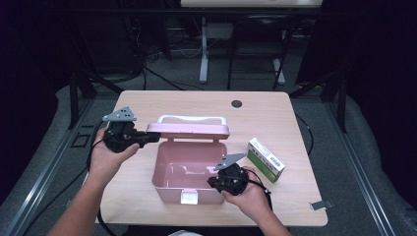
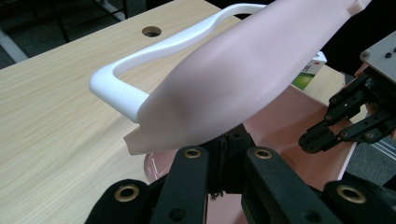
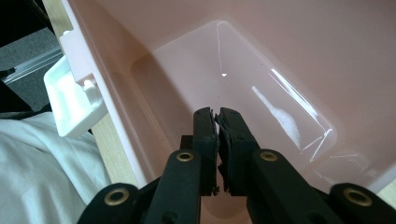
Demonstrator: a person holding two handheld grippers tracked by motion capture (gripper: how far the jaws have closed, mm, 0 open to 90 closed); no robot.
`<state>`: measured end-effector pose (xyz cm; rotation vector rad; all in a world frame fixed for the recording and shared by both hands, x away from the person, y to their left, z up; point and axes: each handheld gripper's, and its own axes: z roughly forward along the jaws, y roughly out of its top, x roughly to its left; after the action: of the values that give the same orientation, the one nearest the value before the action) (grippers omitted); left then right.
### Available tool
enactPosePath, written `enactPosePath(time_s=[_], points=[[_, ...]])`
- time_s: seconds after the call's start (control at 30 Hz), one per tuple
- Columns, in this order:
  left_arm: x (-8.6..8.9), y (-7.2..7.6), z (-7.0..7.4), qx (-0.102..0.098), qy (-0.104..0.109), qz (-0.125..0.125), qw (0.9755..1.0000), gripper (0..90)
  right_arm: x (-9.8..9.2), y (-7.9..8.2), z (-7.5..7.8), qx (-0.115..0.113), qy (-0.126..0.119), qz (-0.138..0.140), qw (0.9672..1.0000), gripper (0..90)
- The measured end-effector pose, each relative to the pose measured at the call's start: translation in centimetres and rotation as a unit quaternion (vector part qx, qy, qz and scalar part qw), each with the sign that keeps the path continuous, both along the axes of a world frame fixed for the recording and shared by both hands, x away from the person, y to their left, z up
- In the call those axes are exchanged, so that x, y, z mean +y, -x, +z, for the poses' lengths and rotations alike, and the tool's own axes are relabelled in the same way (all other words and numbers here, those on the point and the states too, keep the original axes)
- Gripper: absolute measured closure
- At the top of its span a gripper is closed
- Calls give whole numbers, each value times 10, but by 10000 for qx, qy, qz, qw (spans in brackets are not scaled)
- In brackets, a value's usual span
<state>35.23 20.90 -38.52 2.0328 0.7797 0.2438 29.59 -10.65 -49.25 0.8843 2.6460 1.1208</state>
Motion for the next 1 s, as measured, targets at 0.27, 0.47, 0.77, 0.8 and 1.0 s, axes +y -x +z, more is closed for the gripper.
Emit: enactPosePath(time_s=[0.27, 0.47, 0.77, 0.8, 1.0], points=[[1, -5, 3, -46, -50, 79, 9999, 894, -1, -1, 0, -35, 112, -54, 9999, 855], [6, -11, 2, -42, -23, 203, 9998, 894, -1, 0, 0, -15, 96, -90, 9999, 823], [6, -22, -2, -8, -91, 336, 9994, 894, -2, 0, 0, 35, 23, -124, 9999, 821], [6, -23, -2, -12, -94, 344, 9994, 894, -2, 0, 0, 30, 29, -123, 9999, 820], [5, -27, -6, 5, -127, 426, 9990, 890, -2, 0, 0, 44, 23, -132, 9999, 820]])
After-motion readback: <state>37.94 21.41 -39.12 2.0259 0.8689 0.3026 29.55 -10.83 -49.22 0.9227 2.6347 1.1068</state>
